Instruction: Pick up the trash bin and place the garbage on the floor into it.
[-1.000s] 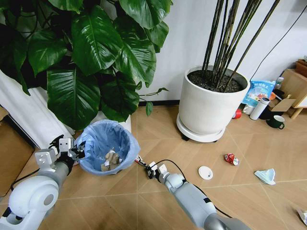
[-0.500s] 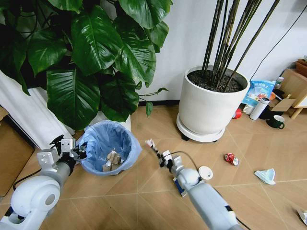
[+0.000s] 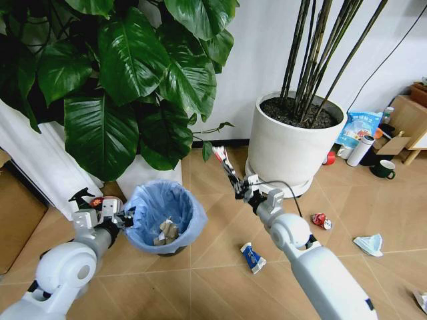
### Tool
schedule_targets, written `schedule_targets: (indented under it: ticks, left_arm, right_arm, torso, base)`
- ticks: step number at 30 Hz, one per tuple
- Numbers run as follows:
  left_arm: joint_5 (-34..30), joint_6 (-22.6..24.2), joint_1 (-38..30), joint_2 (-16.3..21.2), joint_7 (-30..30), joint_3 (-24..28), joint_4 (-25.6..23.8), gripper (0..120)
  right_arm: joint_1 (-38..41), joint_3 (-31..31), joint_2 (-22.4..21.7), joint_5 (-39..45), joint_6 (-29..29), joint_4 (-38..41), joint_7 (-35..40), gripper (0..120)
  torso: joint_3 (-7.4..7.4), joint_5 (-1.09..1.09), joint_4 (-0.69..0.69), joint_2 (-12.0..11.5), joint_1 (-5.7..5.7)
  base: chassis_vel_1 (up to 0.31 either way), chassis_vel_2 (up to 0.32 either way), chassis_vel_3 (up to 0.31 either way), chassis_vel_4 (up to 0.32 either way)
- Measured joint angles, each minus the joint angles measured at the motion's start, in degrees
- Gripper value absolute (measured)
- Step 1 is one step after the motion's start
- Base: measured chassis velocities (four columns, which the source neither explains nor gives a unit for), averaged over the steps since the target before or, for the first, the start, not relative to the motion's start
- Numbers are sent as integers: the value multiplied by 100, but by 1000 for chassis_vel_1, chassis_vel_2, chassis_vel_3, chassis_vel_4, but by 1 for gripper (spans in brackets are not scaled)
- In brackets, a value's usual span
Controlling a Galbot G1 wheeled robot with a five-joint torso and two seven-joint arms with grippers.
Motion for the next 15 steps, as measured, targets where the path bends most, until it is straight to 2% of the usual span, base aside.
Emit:
schedule_targets:
  ticks: [2, 6, 12, 15]
  left_arm:
    - [-32, 15, -168, 6, -40, 199, 26, 0]
    - [-190, 53, -407, 15, -160, 423, 31, 0]
    - [-400, 82, -578, 22, -303, 579, 18, 0]
    - [-478, 91, -600, 60, -340, 592, -38, 0]
  right_arm:
    - [-67, -144, -214, 197, -92, 419, 41, 0]
    - [-176, -382, -459, 262, -125, 767, -7, 0]
    - [-164, -786, -528, 241, -129, 863, -110, 0]
    - [51, -1133, -402, 126, -173, 648, -123, 0]
  torso:
    - [0, -1, -2, 0, 0]
    - [-1, -1, -4, 0, 0]
    - [0, -1, -3, 0, 0]
    - [0, -1, -2, 0, 0]
  base:
    - [0, 0, 0, 0]
    - [0, 0, 0, 0]
    - [0, 0, 0, 0]
    - [0, 0, 0, 0]
